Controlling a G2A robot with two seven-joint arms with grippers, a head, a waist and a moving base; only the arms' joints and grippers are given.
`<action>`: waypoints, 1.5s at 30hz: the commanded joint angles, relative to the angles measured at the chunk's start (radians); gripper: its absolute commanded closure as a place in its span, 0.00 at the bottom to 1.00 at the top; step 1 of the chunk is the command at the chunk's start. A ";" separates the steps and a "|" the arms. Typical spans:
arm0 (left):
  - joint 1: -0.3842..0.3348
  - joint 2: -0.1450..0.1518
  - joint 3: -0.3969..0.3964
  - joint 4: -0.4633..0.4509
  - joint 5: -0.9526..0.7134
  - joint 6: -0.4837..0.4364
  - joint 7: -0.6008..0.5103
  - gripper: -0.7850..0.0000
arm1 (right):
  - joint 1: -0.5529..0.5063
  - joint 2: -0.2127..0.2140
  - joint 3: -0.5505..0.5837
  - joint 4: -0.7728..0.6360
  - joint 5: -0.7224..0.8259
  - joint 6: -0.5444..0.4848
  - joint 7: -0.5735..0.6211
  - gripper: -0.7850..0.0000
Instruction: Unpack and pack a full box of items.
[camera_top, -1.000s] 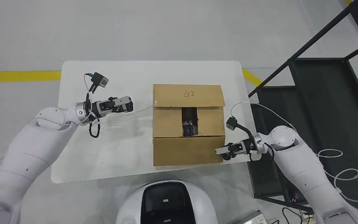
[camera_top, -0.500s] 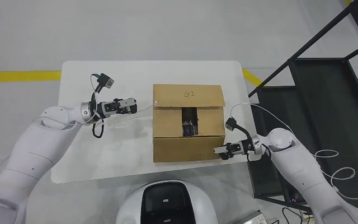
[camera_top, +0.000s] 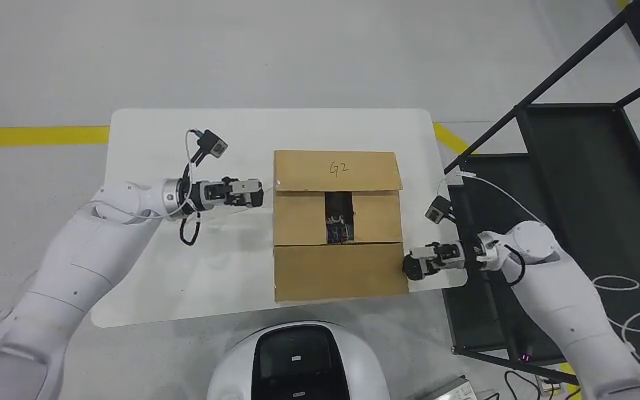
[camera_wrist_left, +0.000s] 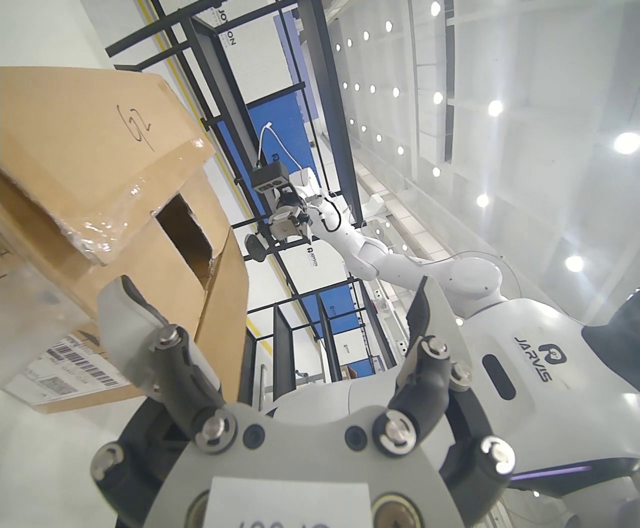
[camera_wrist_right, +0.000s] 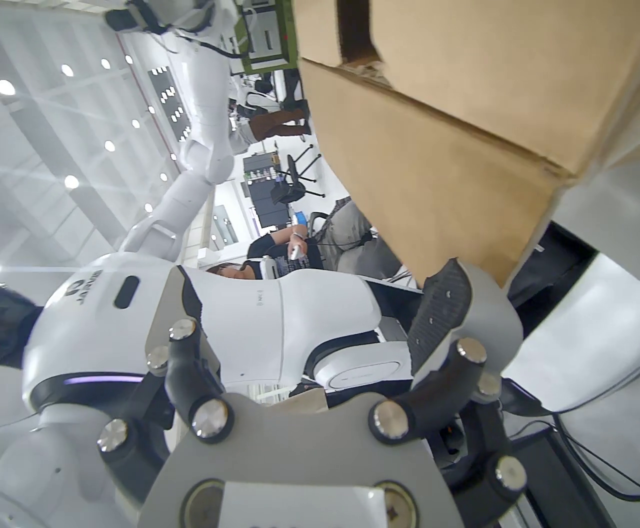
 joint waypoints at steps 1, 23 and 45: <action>0.000 -0.013 0.011 0.013 -0.016 0.020 -0.010 0.00 | -0.018 0.012 0.023 -0.007 0.056 -0.002 -0.002 0.00; -0.110 -0.228 0.110 0.381 -0.176 0.092 -0.096 0.00 | -0.006 0.059 0.061 0.098 0.223 -0.002 -0.002 0.00; -0.280 -0.426 0.146 0.602 -0.007 -0.092 0.151 0.00 | 0.040 0.033 0.058 0.148 0.208 -0.024 -0.024 0.00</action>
